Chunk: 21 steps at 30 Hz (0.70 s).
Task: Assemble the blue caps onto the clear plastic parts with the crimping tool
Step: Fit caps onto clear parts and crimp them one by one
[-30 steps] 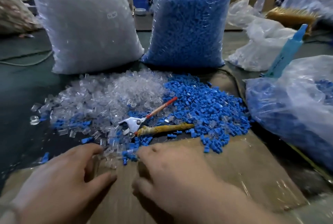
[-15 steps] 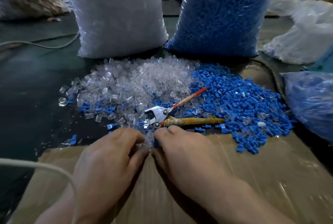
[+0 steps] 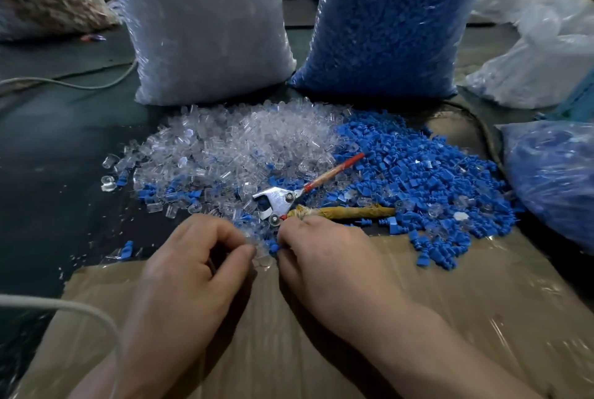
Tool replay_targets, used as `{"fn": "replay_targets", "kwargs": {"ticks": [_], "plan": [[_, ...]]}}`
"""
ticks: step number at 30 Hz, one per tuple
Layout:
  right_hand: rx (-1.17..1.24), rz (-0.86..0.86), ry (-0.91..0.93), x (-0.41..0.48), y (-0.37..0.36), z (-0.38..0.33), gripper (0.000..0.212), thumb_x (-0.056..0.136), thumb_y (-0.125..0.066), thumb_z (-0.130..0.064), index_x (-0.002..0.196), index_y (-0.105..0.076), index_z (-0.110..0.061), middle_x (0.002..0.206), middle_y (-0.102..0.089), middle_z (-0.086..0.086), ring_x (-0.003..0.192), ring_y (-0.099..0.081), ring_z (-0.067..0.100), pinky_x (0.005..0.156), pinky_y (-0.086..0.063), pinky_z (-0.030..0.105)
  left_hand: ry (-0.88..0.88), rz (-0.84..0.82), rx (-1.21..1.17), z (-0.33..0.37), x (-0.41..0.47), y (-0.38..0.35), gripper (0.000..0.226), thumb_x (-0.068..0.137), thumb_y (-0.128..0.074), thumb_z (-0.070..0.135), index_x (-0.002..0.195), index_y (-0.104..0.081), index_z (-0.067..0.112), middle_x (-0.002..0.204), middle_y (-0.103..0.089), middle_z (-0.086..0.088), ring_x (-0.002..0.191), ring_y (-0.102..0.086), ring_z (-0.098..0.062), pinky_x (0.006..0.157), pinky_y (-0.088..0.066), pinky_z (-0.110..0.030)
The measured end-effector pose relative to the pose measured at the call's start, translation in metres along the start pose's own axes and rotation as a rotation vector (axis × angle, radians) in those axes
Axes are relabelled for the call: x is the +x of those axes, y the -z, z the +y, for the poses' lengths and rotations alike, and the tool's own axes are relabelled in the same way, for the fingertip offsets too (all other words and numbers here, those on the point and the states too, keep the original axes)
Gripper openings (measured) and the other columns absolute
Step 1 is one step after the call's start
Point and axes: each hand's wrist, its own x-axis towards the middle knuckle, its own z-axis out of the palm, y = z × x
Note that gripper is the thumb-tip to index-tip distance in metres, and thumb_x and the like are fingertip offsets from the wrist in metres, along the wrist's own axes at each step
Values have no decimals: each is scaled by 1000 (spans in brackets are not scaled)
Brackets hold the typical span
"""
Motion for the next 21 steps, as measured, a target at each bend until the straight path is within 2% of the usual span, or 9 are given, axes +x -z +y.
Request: {"fn": "replay_targets", "kwargs": {"ticks": [2, 5, 8, 10, 12, 15, 16, 18, 21], "plan": [[71, 44, -37, -1, 2, 3, 12, 96, -46, -36, 90, -45, -26, 89, -55, -7, 83, -53, 19, 68, -41, 38, 57, 23, -48, 0, -1, 0, 16, 76, -76, 27, 77, -62, 35, 78, -65, 18, 68, -60, -1, 59, -43, -14], [168, 80, -92, -3, 10, 8, 13, 98, -49, -38, 98, -57, -28, 91, -59, -12, 85, -49, 7, 72, -39, 30, 101, 27, -128, 0, -3, -1, 15, 76, -75, 29, 81, -64, 38, 68, -68, 16, 56, -60, -2, 52, -45, -14], [275, 61, -118, -2, 11, 10, 13, 97, -54, -35, 89, -62, -28, 78, -59, -12, 76, -54, 3, 69, -45, 26, 126, -27, -216, 1, -3, 0, 12, 79, -77, 37, 85, -66, 35, 67, -70, 9, 57, -64, -10, 56, -55, -32], [605, 5, -250, -2, 12, 9, 13, 97, -58, -26, 86, -66, -24, 68, -65, -4, 61, -62, 7, 63, -56, 34, 123, -55, -258, 2, -3, 3, 19, 73, -68, 49, 85, -67, 34, 68, -69, 7, 59, -63, -12, 57, -54, -35], [1076, -86, -398, -3, 14, 7, 15, 96, -61, -15, 85, -69, -21, 61, -63, 6, 54, -63, 21, 53, -57, 39, 114, -63, -322, 3, -3, 4, 29, 68, -60, 55, 83, -67, 31, 67, -66, 4, 58, -60, -12, 57, -51, -30], [1539, -125, -473, -3, 18, 5, 4, 83, -69, -12, 84, -72, -10, 69, -65, 14, 55, -61, 23, 51, -54, 32, 207, -80, -535, 7, -2, 2, 20, 69, -72, 42, 75, -67, 23, 59, -64, -7, 50, -57, -15, 48, -46, -25], [1655, -124, -482, -3, 18, 5, 14, 76, -71, -14, 86, -72, -4, 73, -66, 15, 57, -62, 22, 53, -54, 30, 247, -91, -599, 8, -1, 1, 16, 69, -76, 35, 72, -68, 22, 58, -64, -9, 48, -56, -16, 45, -45, -22], [1805, -125, -512, -3, 18, 6, 25, 71, -71, -5, 94, -68, 5, 80, -68, 18, 63, -65, 24, 59, -57, 29, 294, -109, -680, 7, 0, 0, 23, 59, -75, 37, 71, -67, 19, 57, -64, -12, 48, -56, -19, 44, -45, -20], [1884, -161, -533, -1, 20, 5, 29, 84, -48, 21, 107, -61, 9, 85, -67, 21, 69, -69, 28, 62, -60, 29, 317, -88, -744, 5, 0, -1, 32, 53, -72, 42, 70, -65, 16, 58, -62, -16, 48, -54, -23, 45, -46, -26]]}}
